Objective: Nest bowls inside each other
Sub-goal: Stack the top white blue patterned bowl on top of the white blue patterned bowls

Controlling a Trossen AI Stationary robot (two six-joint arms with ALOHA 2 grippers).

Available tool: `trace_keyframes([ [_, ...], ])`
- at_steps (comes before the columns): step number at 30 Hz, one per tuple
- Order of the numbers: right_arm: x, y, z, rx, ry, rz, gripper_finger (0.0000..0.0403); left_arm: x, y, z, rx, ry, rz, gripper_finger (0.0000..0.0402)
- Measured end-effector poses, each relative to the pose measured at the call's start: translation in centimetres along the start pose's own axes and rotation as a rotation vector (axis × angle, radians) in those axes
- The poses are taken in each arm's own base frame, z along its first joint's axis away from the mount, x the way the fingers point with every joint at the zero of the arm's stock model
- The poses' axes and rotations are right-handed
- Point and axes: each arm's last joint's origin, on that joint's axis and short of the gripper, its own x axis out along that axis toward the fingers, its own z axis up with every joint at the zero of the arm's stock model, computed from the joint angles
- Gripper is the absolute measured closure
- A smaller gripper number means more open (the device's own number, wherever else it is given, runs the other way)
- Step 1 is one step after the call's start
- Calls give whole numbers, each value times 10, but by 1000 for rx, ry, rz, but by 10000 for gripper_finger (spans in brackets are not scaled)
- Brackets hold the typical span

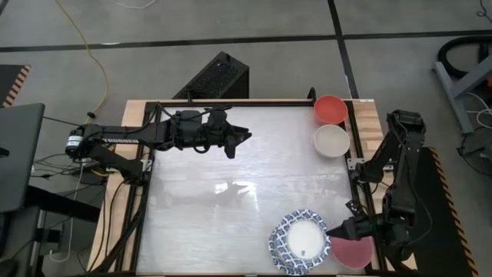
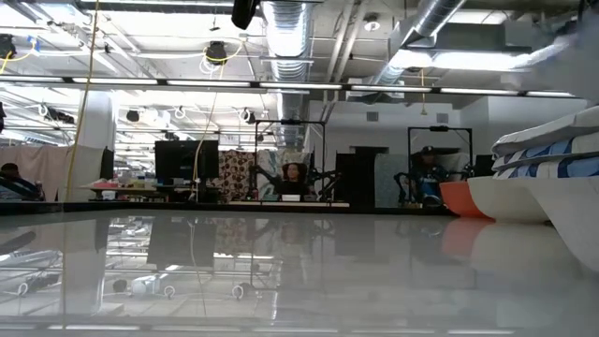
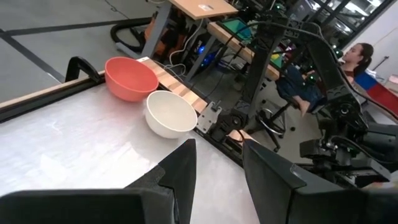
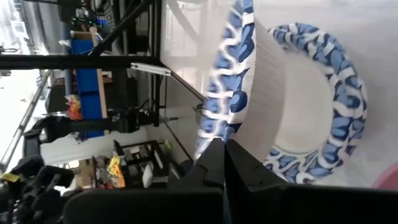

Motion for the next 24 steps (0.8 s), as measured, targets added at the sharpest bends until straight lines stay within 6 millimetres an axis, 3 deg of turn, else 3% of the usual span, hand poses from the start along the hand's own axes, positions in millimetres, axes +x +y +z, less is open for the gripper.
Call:
trace_keyframes([
  [24, 7, -1, 3, -94, 50, -97, 388, 0, 1, 1, -4, -28, 40, 282],
])
